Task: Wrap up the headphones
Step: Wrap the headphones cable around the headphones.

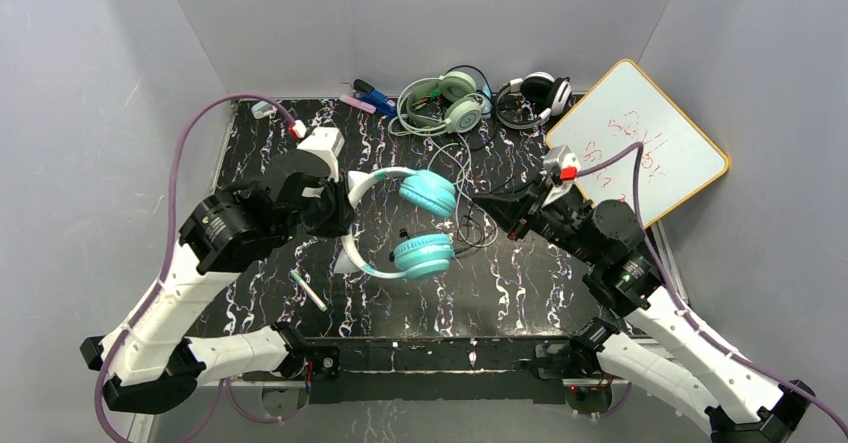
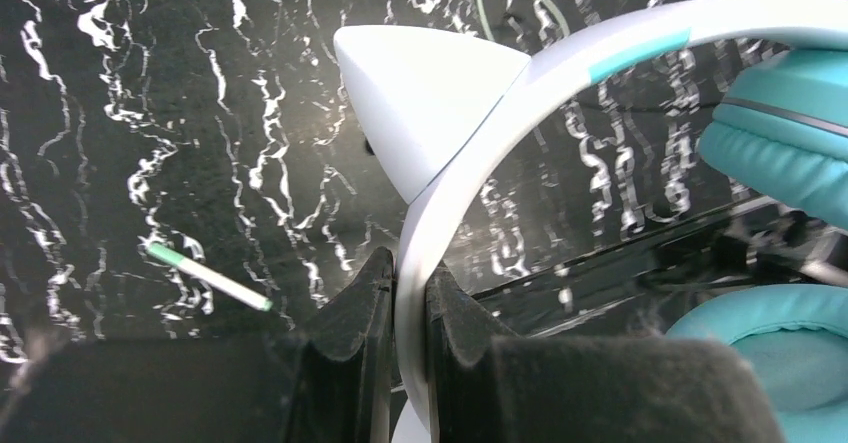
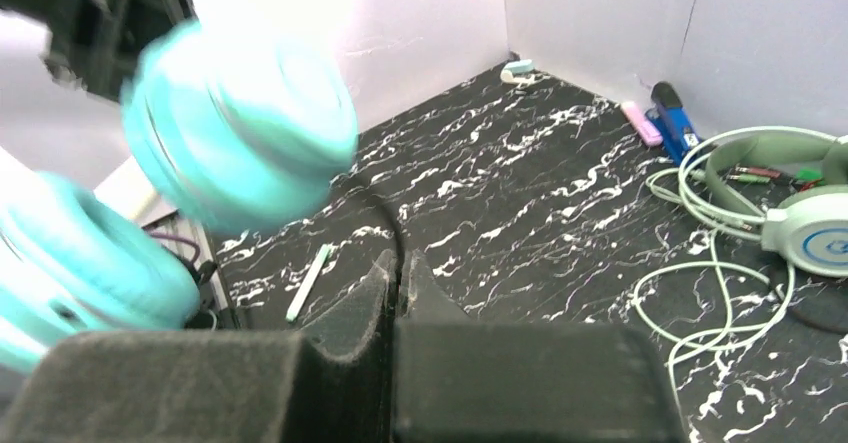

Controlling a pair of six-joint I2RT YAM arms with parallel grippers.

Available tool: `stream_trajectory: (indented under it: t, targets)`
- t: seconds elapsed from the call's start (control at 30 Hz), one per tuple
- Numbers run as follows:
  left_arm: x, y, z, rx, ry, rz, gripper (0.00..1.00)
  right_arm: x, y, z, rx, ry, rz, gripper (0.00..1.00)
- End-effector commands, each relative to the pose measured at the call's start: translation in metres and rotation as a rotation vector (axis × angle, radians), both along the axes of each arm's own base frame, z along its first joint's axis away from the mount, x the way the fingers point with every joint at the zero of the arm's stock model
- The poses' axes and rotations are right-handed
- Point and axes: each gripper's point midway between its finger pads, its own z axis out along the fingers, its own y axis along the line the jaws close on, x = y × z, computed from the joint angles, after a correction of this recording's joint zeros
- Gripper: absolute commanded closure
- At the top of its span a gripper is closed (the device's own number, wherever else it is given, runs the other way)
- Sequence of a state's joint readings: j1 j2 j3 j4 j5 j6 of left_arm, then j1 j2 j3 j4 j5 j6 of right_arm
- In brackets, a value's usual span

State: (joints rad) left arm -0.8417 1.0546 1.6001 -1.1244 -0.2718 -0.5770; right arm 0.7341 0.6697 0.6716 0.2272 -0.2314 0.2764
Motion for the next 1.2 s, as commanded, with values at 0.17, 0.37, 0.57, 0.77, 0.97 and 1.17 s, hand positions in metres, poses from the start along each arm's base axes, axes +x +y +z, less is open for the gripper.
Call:
stream_trajectory:
  t: [0.17, 0.37, 0.57, 0.77, 0.97, 1.17]
  targets:
    - [0.023, -0.008, -0.032, 0.186, -0.049, -0.106, 1.00, 0.025, 0.012, 0.039, -0.187, 0.027, -0.030, 0.99]
    - [0.035, -0.028, -0.049, 0.177, -0.034, -0.120, 1.00, 0.054, 0.015, 0.052, -0.201, 0.051, -0.148, 0.99]
    - [0.054, -0.043, -0.064, 0.149, -0.004, -0.023, 1.00, 0.077, 0.026, 0.060, -0.164, 0.112, -0.394, 0.99]
    - [0.066, -0.066, -0.073, 0.081, 0.001, 0.000, 1.00, 0.083, 0.050, 0.057, -0.144, 0.075, -0.592, 0.99]
    - [0.068, -0.076, -0.071, 0.053, -0.022, -0.008, 1.00, 0.104, 0.052, 0.050, -0.129, 0.102, -0.795, 0.99]
    - [0.058, -0.088, -0.064, -0.032, -0.054, -0.098, 1.00, 0.114, 0.064, 0.038, -0.174, 0.079, -0.820, 0.99]
